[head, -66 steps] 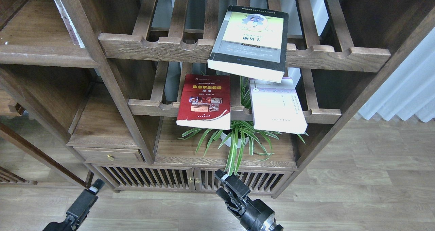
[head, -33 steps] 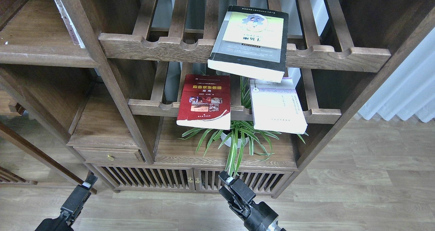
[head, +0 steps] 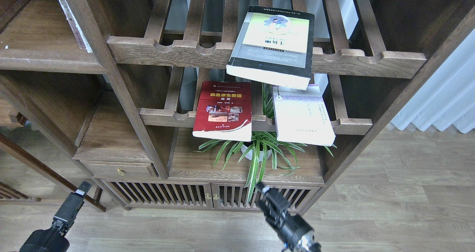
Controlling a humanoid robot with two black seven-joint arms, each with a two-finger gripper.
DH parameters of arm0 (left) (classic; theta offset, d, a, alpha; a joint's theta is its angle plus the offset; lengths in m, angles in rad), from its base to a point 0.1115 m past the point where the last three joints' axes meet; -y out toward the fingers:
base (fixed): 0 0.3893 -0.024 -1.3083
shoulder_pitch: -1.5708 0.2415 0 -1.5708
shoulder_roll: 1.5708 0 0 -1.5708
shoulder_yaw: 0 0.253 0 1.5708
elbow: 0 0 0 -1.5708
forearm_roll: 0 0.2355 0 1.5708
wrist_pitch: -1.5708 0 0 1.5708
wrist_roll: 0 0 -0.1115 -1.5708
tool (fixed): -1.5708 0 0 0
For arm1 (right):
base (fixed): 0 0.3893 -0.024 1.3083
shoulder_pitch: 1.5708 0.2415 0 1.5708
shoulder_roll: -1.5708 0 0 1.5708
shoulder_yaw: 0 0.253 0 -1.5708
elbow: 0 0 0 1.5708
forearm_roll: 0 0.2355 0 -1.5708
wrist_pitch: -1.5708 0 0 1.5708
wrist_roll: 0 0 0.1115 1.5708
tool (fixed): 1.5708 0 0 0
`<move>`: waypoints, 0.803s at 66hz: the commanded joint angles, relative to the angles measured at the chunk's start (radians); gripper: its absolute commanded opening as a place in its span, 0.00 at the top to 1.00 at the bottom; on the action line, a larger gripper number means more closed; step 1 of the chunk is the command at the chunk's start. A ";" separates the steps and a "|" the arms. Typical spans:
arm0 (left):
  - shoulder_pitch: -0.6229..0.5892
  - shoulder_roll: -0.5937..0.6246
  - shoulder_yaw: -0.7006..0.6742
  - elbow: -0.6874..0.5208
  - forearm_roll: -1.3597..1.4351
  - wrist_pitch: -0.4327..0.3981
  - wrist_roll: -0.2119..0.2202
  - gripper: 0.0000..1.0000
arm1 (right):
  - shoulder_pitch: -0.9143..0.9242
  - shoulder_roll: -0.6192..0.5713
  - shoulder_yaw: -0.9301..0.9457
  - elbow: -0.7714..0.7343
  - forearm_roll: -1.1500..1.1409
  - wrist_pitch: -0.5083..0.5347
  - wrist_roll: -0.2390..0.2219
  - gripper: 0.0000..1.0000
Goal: Organize books on shelf
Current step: 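Raise both grippers toward the middle shelf of the bookshelf, then reach the right gripper up to the white booklet on the middle shelf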
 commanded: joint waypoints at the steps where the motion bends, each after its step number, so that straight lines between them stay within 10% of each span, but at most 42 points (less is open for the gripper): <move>1: 0.000 0.000 -0.002 0.011 0.000 0.000 0.000 0.00 | 0.006 0.000 0.009 0.067 0.004 0.000 0.004 0.00; 53: -0.009 0.003 -0.005 0.015 0.000 0.000 0.000 0.00 | 0.072 0.000 0.207 0.076 0.048 0.000 0.118 0.08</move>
